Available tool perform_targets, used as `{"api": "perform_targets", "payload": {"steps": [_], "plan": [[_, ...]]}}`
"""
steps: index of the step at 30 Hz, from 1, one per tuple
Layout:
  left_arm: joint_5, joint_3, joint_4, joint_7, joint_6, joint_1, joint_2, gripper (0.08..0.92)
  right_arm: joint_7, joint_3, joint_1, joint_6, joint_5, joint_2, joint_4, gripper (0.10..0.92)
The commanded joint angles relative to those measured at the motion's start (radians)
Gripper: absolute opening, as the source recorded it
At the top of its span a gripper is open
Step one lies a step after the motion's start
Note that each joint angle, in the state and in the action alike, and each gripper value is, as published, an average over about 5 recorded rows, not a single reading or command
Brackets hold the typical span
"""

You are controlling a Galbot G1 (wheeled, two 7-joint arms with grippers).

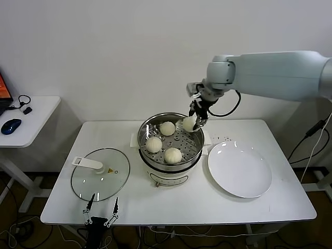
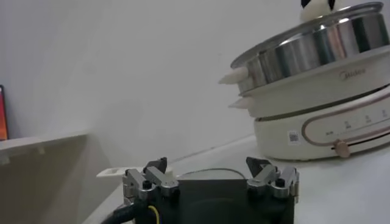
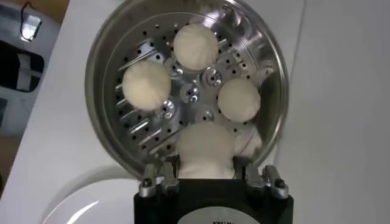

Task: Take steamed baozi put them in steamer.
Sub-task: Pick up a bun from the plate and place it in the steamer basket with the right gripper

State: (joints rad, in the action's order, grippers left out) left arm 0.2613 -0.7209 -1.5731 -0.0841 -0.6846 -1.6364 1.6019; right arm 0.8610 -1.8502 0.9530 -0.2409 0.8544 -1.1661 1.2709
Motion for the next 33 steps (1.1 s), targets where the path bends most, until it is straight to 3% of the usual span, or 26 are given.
{"api": "perform_targets", "payload": {"steps": [1, 25, 33], "plan": [[-0.002, -0.005, 0.009, 0.000, -0.001, 0.003, -0.002, 0.823, -0.012, 0.054, -0.145, -0.009, -0.047, -0.077, -0.096, 0.594], [0.002, -0.009, 0.036, 0.000, -0.002, 0.012, 0.001, 0.823, -0.037, 0.091, -0.248, -0.012, -0.105, -0.037, -0.110, 0.613], [0.004, -0.009, 0.030, -0.001, 0.000, 0.011, 0.001, 0.823, -0.046, 0.112, -0.183, -0.018, -0.046, 0.013, -0.089, 0.781]]}}
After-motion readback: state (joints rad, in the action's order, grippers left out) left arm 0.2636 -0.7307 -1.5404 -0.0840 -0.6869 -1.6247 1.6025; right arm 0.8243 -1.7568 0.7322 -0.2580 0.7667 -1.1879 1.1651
